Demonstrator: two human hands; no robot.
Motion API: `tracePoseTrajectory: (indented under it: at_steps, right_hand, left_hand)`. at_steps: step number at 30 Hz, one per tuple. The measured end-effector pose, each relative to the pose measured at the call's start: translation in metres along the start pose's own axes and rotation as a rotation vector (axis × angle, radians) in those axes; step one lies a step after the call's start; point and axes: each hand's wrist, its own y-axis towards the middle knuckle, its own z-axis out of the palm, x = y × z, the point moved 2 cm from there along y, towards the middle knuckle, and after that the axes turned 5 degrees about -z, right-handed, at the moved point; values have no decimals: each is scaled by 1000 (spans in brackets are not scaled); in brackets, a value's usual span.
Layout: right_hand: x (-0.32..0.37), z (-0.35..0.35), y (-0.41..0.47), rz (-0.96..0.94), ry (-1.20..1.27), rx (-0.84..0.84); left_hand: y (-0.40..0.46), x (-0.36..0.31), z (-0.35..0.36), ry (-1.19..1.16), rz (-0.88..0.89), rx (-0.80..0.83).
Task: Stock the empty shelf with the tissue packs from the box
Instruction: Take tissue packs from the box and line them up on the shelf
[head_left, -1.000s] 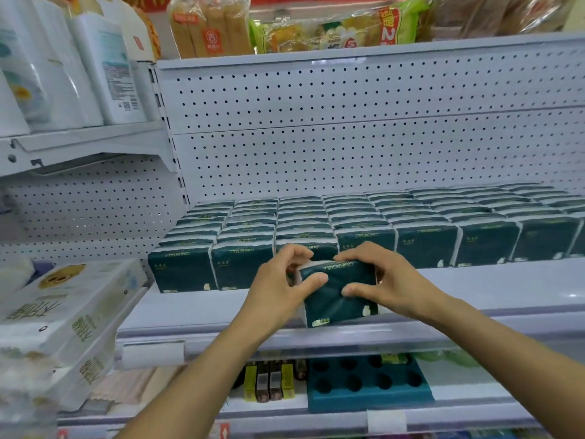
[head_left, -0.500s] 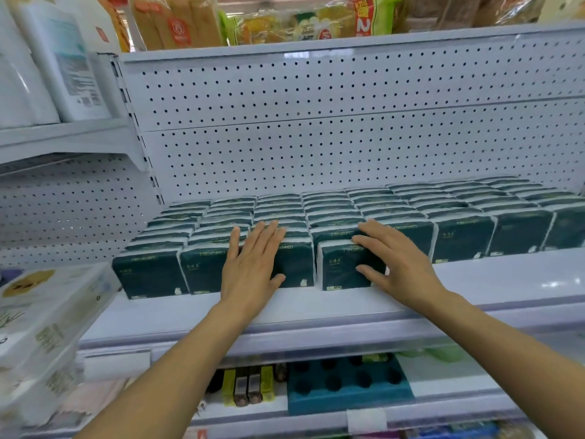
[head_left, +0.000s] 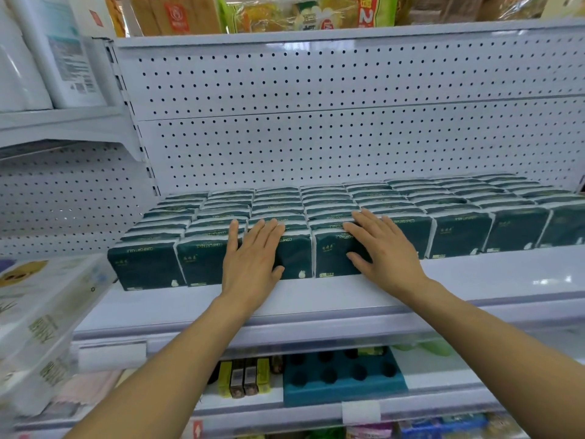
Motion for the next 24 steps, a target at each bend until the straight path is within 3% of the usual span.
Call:
tracePoseTrajectory:
  at_steps: [4,6,10,14,20,24]
  right_hand:
    - [12,-9,0,97,-71,86]
    - [24,-17,-3,140,-82,95]
    - [73,-46,-14,94,-55,-56]
    - [146,-68,-40,2,-23,-111]
    - [263,-51,-90,-88,108,-28]
    - [342,-19,-135,-120,206,160]
  left_hand:
    - [-2,-1,-9,5,4,26]
    - [-12,0,-16,-39,31,-40]
    - [-54,9,-36,-170,104,-224]
    - [-117,36,-57,-245,89,-262]
    - [-225,100,-54,-270,117,-154]
    - [-309,148,-30,-280,111,-36]
